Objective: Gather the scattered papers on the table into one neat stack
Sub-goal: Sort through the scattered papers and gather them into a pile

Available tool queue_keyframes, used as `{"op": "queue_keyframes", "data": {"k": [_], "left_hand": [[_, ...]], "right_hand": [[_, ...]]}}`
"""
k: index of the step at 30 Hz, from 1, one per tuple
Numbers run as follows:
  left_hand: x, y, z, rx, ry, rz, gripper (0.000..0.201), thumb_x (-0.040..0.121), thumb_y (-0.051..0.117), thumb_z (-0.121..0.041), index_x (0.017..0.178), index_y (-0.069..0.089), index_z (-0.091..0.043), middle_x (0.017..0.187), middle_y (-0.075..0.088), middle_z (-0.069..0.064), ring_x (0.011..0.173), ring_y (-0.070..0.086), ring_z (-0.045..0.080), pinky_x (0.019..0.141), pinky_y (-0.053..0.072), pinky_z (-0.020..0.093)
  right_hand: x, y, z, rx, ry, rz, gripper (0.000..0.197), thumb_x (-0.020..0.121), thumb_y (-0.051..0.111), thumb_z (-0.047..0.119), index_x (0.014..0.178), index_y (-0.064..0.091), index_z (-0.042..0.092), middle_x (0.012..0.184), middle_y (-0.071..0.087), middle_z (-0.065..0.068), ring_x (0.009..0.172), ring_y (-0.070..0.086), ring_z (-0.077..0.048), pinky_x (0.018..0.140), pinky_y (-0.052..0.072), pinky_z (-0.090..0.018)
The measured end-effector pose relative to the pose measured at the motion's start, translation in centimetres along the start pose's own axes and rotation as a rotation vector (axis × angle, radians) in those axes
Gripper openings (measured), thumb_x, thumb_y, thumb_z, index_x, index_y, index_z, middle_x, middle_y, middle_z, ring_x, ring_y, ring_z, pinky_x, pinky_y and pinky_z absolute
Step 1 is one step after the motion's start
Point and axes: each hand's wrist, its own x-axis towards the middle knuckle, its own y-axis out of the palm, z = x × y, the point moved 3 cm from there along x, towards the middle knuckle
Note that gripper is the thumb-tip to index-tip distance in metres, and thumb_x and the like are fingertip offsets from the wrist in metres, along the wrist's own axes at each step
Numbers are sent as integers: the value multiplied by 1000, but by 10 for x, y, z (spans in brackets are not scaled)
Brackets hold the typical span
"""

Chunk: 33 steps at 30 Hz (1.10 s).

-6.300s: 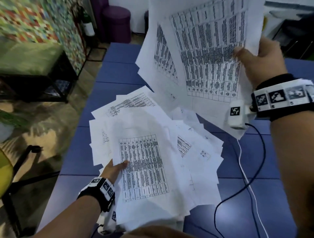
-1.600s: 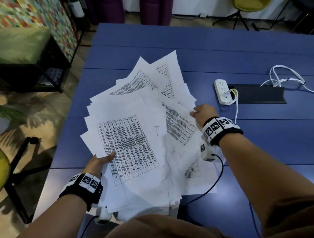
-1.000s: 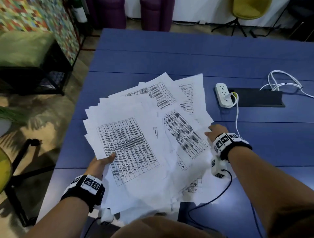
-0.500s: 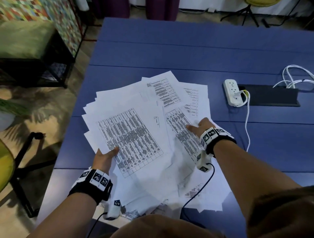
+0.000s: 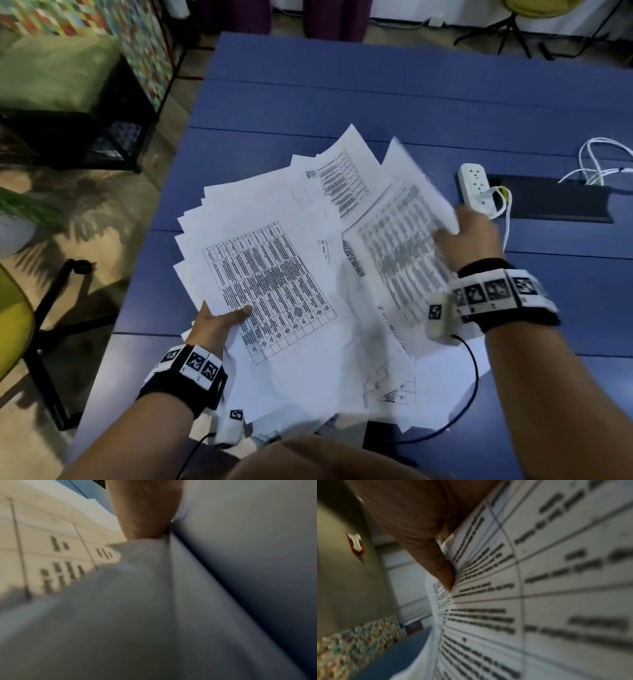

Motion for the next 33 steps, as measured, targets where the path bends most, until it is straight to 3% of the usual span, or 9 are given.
{"op": "queue_keyframes", "data": {"k": [4,9,13,16,19,23,27,31,33], "left_hand": [[-6,2,-2,-27,-26,1,89,65,84,3,142,42,-10,135,57,5,127,50,24,111,31,40],[-10,4,-8,12,-55,58,113,46,94,-13,145,38,-7,142,52,10,133,45,29,114,29,51],[-16,7,-13,-6,-50,62,80,68,86,-10,138,48,-7,133,60,10,119,57,25,111,36,43],[-19,13,-20,-116,-150,95,54,90,64,-44,136,55,-19,130,63,8,109,63,23,99,45,41],[-14,8,-17,-194,-333,98,103,54,54,-95,141,47,-40,145,51,2,130,50,30,107,37,57],[-12,5,-18,-166,-250,46,106,65,57,-86,152,29,-31,158,28,1,145,25,26,116,18,54],[-19,9,-20,126,-112,-46,87,76,81,-18,144,32,5,137,49,12,131,44,32,108,33,41],[-1,-2,-3,206,-133,-48,127,50,95,-46,149,27,-3,151,40,14,138,39,34,114,29,51],[7,-9,6,206,-161,-43,136,38,96,-56,148,30,-9,150,42,11,137,41,32,113,29,55]], "right_hand": [[-19,-57,46,250,-165,-206,11,84,63,15,93,58,16,77,60,-2,69,57,-20,60,44,-23],[-44,-56,76,780,-200,-109,22,80,72,12,96,61,23,88,69,3,75,66,-8,65,54,-21],[-51,32,60,622,-21,156,37,79,76,16,110,59,4,104,67,-6,83,65,-5,73,53,-18],[-70,99,51,402,53,351,40,79,76,21,110,58,3,102,63,-5,98,62,-21,77,42,-22],[-89,144,54,233,55,495,33,85,70,25,110,57,6,95,57,-1,97,61,-22,66,37,-17],[-82,173,54,160,31,540,26,84,69,35,86,52,16,72,47,9,69,49,-13,44,26,-10],[-28,167,52,146,66,454,37,75,73,50,88,54,20,81,57,4,71,53,-9,61,39,-19],[49,136,29,158,240,94,61,74,76,39,120,47,13,126,47,-13,118,48,-30,97,43,-39],[74,123,22,36,336,109,77,75,75,45,132,37,10,136,39,-15,130,38,-32,104,36,-44]]}}
